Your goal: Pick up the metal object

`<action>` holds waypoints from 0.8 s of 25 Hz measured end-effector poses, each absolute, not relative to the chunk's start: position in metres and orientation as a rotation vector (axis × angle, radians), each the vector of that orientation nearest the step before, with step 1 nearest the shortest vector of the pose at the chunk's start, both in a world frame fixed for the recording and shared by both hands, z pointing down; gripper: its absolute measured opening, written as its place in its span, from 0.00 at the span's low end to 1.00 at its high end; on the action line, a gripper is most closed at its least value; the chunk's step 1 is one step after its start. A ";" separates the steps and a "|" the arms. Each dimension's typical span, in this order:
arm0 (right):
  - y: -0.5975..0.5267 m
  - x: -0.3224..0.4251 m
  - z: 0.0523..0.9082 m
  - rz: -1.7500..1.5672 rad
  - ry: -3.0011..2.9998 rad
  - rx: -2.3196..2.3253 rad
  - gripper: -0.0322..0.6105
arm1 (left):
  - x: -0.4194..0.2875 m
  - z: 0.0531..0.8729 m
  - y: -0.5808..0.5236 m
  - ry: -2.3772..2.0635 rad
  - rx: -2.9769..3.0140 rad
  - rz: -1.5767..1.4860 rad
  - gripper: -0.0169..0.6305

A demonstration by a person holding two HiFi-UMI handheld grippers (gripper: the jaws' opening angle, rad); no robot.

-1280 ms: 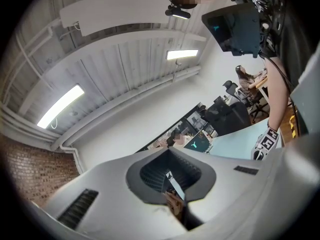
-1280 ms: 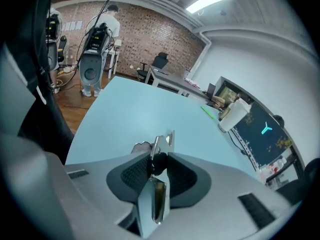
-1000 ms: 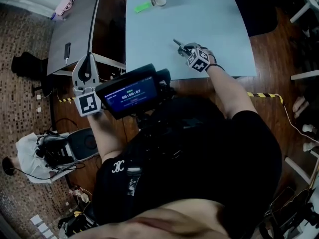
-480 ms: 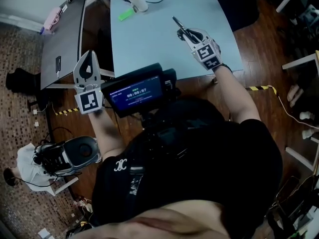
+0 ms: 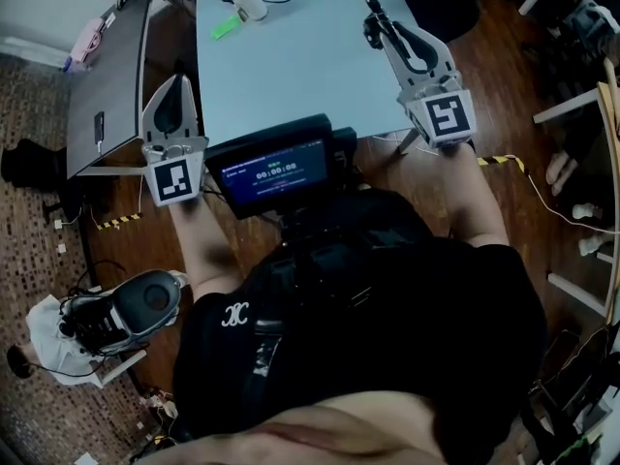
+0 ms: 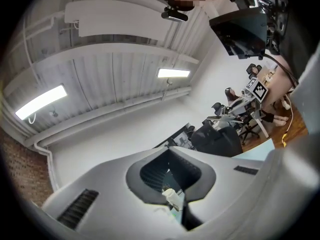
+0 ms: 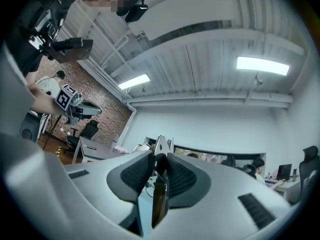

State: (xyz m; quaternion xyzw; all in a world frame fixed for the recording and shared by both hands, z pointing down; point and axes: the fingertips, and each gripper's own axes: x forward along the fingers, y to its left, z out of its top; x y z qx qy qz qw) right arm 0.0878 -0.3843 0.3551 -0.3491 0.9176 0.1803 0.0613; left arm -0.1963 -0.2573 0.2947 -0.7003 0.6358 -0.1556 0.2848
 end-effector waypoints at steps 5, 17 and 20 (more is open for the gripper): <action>-0.413 0.026 0.323 0.655 2.718 -1.025 0.15 | -0.263 0.281 -0.307 1.682 -1.822 -0.359 0.04; -0.401 0.210 0.330 0.611 2.665 -1.198 0.15 | -0.100 0.331 -0.339 1.646 -2.002 -0.364 0.04; -0.328 0.187 0.324 0.593 2.683 -1.198 0.15 | -0.127 0.331 -0.276 1.667 -2.017 -0.357 0.04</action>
